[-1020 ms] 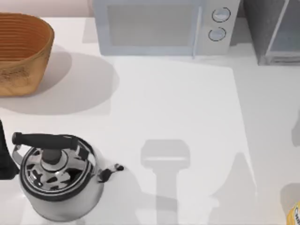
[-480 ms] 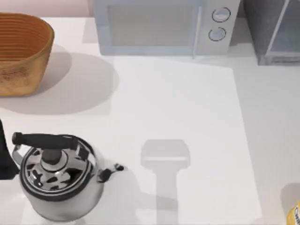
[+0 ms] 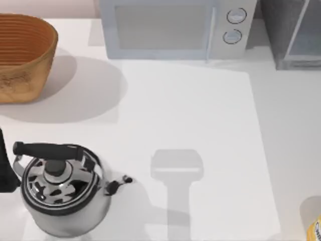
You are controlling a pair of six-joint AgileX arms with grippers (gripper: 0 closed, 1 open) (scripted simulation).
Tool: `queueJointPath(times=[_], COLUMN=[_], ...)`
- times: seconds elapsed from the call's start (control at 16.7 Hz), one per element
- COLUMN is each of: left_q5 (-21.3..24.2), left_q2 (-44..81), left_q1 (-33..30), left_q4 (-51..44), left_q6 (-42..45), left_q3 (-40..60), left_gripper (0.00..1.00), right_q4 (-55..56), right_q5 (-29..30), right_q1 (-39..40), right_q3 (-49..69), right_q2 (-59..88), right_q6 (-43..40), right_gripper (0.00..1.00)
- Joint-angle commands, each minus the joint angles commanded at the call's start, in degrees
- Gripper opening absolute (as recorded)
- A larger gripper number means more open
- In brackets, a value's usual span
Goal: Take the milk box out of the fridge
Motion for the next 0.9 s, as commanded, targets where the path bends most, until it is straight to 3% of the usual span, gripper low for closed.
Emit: queueJointPath(times=[0.24,0.66,0.9], left_q5=[0.00,0.00,0.00], left_q2=[0.00,0.00,0.00], left_q1=[0.00,0.00,0.00], left_q4=[0.00,0.00,0.00], left_q6=[0.00,0.00,0.00], left_q3=[0.00,0.00,0.00], left_gripper=[1.00,1.00,1.00], right_q4=[-4.51,-17.44,-23.93], right_q5=[3.26,9.92,15.56], right_q1=[3.45,11.45,14.69], right_q3=[6.45,34.87,43.73], right_q2=[3.69,14.25,19.15], right_q6=[-0.25,-0.48,-0.51], right_gripper=[1.00,1.00,1.00])
